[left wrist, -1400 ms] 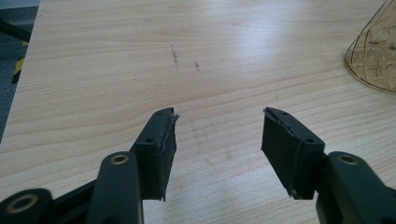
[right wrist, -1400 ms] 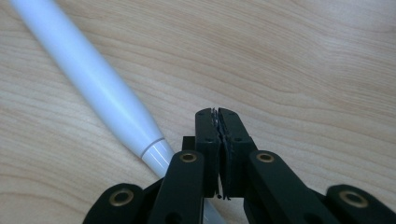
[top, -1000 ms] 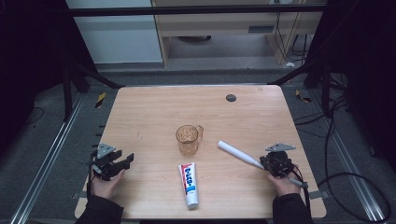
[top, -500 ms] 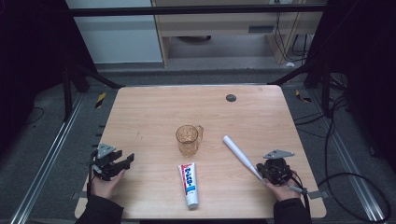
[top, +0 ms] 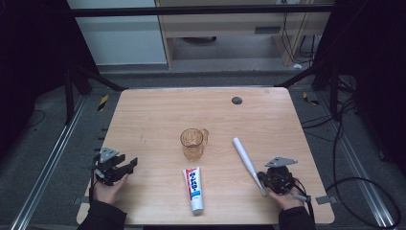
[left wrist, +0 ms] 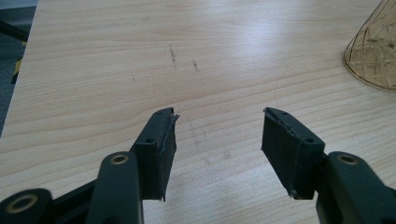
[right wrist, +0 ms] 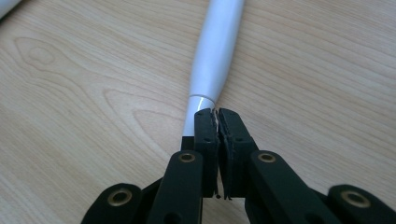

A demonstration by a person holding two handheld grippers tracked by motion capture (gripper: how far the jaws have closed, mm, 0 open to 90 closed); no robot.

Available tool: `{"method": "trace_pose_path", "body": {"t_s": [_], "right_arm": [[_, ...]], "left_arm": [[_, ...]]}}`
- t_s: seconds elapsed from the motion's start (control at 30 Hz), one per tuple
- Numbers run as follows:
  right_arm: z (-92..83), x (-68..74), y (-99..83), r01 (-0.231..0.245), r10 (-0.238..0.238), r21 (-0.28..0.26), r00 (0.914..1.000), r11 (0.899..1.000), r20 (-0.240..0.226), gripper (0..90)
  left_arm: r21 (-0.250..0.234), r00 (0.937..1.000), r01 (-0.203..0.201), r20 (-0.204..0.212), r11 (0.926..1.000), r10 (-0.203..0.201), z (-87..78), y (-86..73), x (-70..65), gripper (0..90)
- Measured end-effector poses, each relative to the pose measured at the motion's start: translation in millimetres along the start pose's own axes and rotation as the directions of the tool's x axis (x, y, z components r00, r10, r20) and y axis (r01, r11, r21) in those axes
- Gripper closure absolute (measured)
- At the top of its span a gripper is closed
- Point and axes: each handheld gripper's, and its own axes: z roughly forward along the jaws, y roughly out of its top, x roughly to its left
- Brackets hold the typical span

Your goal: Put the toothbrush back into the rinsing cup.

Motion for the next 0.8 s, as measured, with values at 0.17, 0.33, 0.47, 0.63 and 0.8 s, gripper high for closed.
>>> {"method": "trace_pose_path", "body": {"t_s": [0.17, 0.33, 0.47, 0.63, 0.8], "right_arm": [[2.6, 5.4, 1.2, 0.011, -0.011, -0.010, 0.9994, 1.000, -0.034, 86.5], [6.4, 11.5, 2.3, 0.023, -0.024, -0.012, 0.9977, 1.000, -0.064, 86.3], [8.8, 16.0, 3.2, 0.025, -0.026, -0.017, 0.9954, 1.000, -0.093, 86.3], [11.8, 20.5, 4.8, 0.021, -0.026, -0.035, 0.9913, 0.999, -0.129, 85.5], [13.8, 25.4, 7.0, 0.031, -0.037, -0.044, 0.9897, 0.999, -0.139, 86.1]], "left_arm": [[0.002, 1.0000, 0.002, 0.001, 1.0000, -0.002, 0.5, -0.4, 0.3, 43.9], [0.000, 1.0000, 0.001, 0.000, 1.0000, -0.001, 0.2, 0.1, 0.1, 43.9], [0.001, 1.0000, -0.002, -0.001, 1.0000, 0.002, 0.2, 0.2, -0.1, 43.9], [0.001, 1.0000, 0.002, -0.002, 1.0000, -0.002, 0.7, 0.0, 0.3, 43.9], [0.001, 1.0000, -0.001, -0.002, 1.0000, 0.001, 0.7, 0.3, 0.0, 43.9]]}}
